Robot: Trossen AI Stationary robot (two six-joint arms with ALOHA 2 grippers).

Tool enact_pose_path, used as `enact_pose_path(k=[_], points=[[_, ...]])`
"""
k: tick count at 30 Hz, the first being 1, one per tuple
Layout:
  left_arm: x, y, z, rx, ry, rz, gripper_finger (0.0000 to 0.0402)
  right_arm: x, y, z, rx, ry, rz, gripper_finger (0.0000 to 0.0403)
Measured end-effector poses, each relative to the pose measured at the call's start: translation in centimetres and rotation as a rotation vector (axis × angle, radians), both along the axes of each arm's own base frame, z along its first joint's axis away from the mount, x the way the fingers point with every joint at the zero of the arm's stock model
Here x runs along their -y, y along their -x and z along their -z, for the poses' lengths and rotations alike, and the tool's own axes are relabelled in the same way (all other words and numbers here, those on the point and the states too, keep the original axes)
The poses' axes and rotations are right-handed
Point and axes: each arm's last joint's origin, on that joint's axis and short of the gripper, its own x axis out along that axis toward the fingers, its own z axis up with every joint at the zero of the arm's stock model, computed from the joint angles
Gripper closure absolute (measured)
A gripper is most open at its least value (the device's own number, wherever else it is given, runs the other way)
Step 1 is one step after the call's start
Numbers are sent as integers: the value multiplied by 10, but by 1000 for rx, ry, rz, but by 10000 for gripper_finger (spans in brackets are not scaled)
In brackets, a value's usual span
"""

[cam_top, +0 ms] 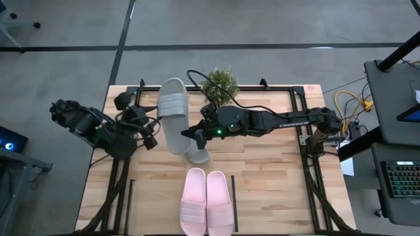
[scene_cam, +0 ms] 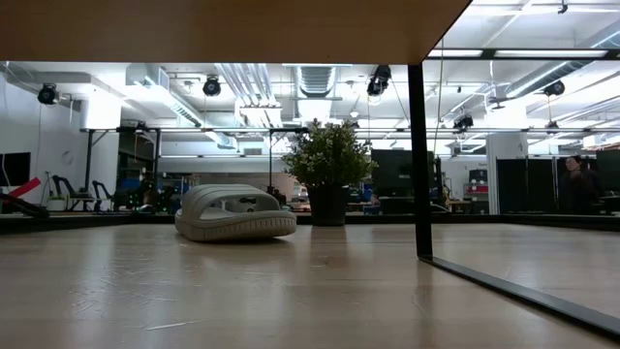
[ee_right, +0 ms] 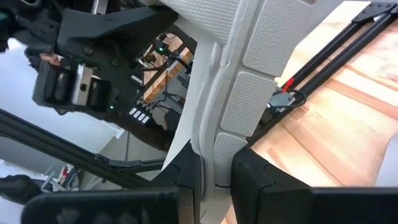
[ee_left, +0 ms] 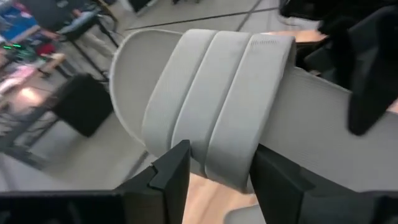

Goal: Pick and place slides into the shelf
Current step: Put the top gray slipper on the shelf

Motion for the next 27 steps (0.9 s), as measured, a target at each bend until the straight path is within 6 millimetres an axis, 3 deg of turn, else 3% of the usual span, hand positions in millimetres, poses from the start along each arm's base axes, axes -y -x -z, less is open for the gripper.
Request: enact_pose_path(k=[10, 19, 27], points=[[-10, 28, -32, 28, 212, 234, 255, -1, 1, -2, 3, 47, -56, 360], [-26, 66, -79, 267, 364, 483, 255, -3, 2, -1, -1, 105, -123, 360], [-32, 82, -87, 319, 530, 577, 255, -11, 2, -1, 9, 202, -192, 361]])
